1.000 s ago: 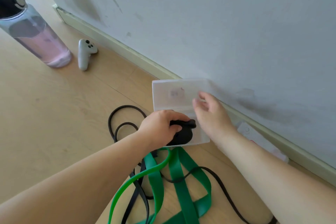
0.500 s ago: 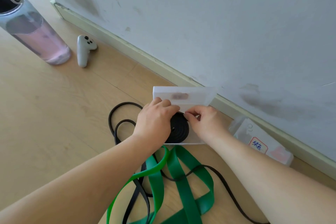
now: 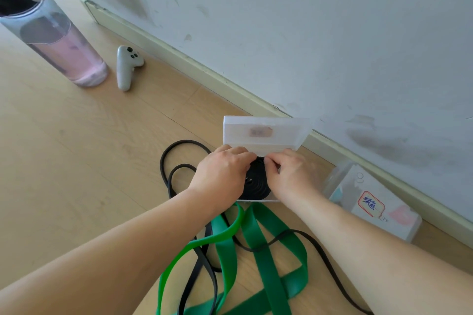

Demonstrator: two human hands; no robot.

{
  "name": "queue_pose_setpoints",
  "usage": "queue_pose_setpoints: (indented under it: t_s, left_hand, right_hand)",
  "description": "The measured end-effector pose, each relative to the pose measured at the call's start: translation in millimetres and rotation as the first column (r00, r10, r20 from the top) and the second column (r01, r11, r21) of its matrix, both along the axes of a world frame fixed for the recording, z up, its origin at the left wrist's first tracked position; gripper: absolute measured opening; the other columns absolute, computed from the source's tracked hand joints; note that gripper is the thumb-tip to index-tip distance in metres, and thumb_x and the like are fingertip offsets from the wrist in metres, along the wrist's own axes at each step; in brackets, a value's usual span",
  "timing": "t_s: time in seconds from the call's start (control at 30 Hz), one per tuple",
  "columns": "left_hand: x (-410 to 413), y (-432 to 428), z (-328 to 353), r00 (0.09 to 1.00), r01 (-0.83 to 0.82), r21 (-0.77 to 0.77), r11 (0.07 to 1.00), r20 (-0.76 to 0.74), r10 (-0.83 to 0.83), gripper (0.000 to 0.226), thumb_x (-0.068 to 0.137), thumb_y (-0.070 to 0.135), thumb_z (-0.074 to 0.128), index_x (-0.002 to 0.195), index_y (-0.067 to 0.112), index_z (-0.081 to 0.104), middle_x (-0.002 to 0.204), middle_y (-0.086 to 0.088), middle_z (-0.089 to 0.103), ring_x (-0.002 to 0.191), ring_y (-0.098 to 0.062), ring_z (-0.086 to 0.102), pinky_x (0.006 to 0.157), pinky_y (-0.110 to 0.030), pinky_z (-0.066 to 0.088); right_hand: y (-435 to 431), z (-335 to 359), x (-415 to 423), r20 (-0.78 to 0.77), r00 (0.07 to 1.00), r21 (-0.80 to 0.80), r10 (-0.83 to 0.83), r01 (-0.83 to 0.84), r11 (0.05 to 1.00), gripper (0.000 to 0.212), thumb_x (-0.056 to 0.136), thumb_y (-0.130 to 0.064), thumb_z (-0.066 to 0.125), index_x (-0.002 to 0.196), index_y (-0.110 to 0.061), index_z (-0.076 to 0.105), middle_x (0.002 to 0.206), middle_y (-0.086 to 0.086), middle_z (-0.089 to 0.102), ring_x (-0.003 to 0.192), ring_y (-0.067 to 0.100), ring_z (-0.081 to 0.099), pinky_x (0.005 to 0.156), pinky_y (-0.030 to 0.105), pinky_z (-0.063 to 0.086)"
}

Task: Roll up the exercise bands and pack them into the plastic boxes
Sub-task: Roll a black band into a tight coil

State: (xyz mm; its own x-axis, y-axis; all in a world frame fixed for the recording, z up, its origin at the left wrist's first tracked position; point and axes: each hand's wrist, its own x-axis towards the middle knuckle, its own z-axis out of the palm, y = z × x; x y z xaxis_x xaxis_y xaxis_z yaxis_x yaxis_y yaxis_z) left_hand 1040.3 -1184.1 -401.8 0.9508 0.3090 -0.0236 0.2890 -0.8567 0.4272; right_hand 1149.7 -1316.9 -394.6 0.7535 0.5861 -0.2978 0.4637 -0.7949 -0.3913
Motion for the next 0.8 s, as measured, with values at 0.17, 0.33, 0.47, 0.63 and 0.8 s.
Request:
queue_pose_setpoints:
  t_s: [0.17,0.33,0.47,0.63,0.8]
  left_hand:
    - [-2.8,-13.9,7.4,0.987,0.058,0.091,0.994,-0.153,-0.043,0.036,0.089,0.018,0.056,0.124,0.022,0.058,0.118,-0.001,0.052,0.102,-0.022,0.052,0.069,-0.029,0.042]
    - [-4.5,-17.1,9.7,0.972,0.059,0.126,0.99,-0.235,-0.028,0.053,0.092,0.024,0.058,0.143,0.022,0.042,0.131,-0.003,0.037,0.115,-0.025,0.044,0.072,-0.031,0.048]
    - [-7.1,-10.6,11.6,0.953,0.118,0.112,0.987,-0.293,-0.081,0.063,0.092,0.022,0.054,0.151,0.02,0.034,0.133,0.0,0.04,0.118,-0.023,0.043,0.078,-0.037,0.056]
    - [-16.6,-5.7,6.7,0.966,0.166,0.106,0.98,-0.216,-0.141,0.045,0.093,0.019,0.055,0.138,0.018,0.052,0.127,0.003,0.054,0.114,-0.021,0.053,0.082,-0.035,0.056]
    - [-33.2,2.8,-1.7,0.969,0.212,0.046,0.976,-0.143,-0.203,0.042,0.091,0.02,0.064,0.132,0.015,0.065,0.146,-0.003,0.059,0.134,-0.024,0.053,0.103,-0.041,0.053]
  right_hand:
    - [9.5,4.1,-9.2,0.047,0.999,-0.169,-0.009,0.017,0.985,0.035,0.107,-0.037,0.037,0.08,-0.029,0.058,0.091,-0.006,0.049,0.081,0.021,0.048,0.078,0.035,0.035]
    - [15.1,6.2,-9.1,0.095,0.995,-0.154,-0.042,0.057,0.986,0.033,0.106,-0.036,0.045,0.077,-0.026,0.057,0.083,-0.005,0.055,0.076,0.022,0.052,0.071,0.032,0.036]
    - [-7.2,2.7,-7.9,0.185,0.982,0.042,0.045,-0.054,0.998,0.018,0.094,-0.037,0.068,0.099,-0.02,0.072,0.088,0.001,0.071,0.082,0.03,0.066,0.07,0.037,0.052]
    - [-25.0,0.3,-7.1,0.149,0.928,-0.052,0.343,-0.339,0.94,0.073,0.078,-0.045,0.084,0.14,-0.017,0.059,0.125,0.005,0.06,0.114,0.03,0.058,0.099,0.045,0.042]
    - [-22.8,1.0,-12.3,0.182,0.889,-0.101,0.42,-0.408,0.908,0.085,0.076,-0.049,0.084,0.149,-0.023,0.049,0.121,0.004,0.057,0.109,0.028,0.059,0.099,0.044,0.04]
